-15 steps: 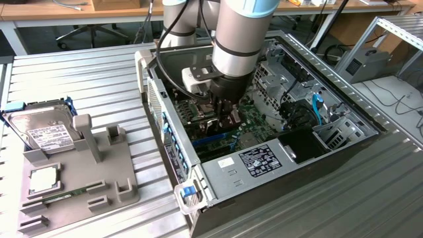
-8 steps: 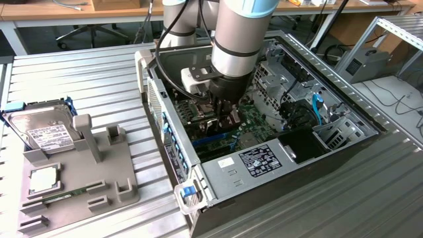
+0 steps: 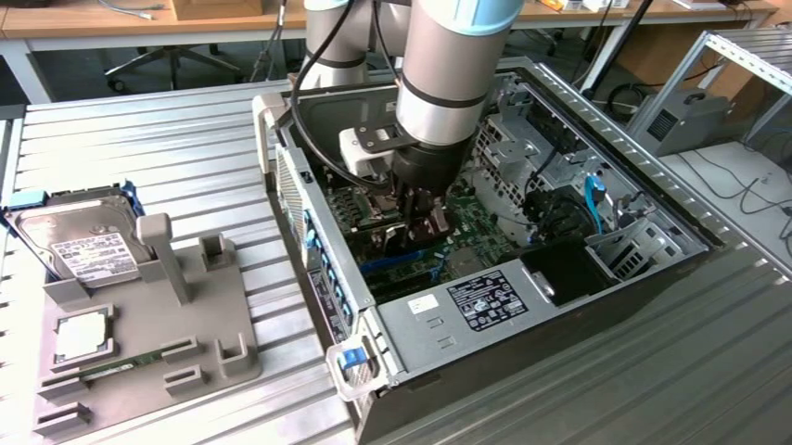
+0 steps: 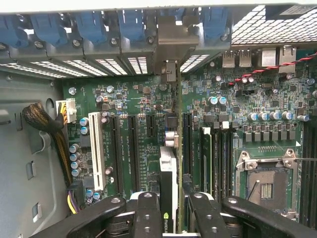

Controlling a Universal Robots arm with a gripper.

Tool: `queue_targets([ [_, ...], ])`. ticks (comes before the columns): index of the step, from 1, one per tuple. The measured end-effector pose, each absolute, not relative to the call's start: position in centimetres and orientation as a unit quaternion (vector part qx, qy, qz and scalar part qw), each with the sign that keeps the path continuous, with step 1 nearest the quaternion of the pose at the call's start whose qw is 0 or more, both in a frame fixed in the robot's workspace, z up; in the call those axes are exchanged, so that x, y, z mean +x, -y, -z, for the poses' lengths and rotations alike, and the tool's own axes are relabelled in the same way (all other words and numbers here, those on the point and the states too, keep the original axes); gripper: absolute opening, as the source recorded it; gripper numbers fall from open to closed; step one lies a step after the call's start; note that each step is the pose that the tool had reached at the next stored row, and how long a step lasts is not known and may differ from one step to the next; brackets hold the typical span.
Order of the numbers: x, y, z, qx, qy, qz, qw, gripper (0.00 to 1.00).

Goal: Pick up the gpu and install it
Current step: 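Insert the gpu into the slot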

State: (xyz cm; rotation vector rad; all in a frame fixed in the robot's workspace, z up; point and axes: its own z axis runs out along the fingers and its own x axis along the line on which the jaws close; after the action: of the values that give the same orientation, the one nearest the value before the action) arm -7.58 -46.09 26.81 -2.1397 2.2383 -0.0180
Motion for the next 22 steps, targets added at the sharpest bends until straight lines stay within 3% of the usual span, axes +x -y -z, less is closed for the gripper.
queue_targets([
  [22,-7.63,46.09,-26.14,-0.691,-0.723,0.006,0.023,0.27],
])
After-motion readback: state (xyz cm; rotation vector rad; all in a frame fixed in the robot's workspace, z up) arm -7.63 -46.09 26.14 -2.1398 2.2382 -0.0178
